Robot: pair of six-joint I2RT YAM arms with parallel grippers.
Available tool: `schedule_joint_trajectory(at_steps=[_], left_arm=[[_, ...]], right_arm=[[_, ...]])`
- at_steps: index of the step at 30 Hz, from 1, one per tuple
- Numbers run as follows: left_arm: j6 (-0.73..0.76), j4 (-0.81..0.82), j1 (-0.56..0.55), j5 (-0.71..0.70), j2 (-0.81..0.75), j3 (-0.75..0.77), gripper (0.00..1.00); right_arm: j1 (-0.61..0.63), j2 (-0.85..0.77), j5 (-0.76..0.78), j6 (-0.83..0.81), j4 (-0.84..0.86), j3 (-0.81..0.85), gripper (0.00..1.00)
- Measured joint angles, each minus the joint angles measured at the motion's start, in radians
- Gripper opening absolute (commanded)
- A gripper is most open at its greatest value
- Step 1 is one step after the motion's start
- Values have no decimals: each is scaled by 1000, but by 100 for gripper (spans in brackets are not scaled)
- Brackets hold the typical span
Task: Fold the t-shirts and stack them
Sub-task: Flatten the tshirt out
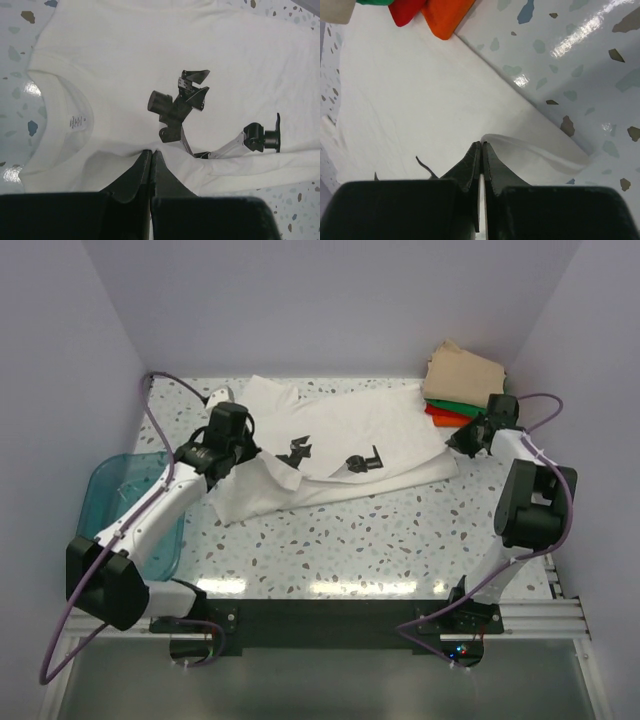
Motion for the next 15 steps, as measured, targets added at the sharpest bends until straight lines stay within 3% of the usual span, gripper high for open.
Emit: schedule_joint_trajectory(at_steps=[15], left_arm=[[46,16,124,84,144,105,0]], right_arm=[[9,43,0,30,26,47,0]])
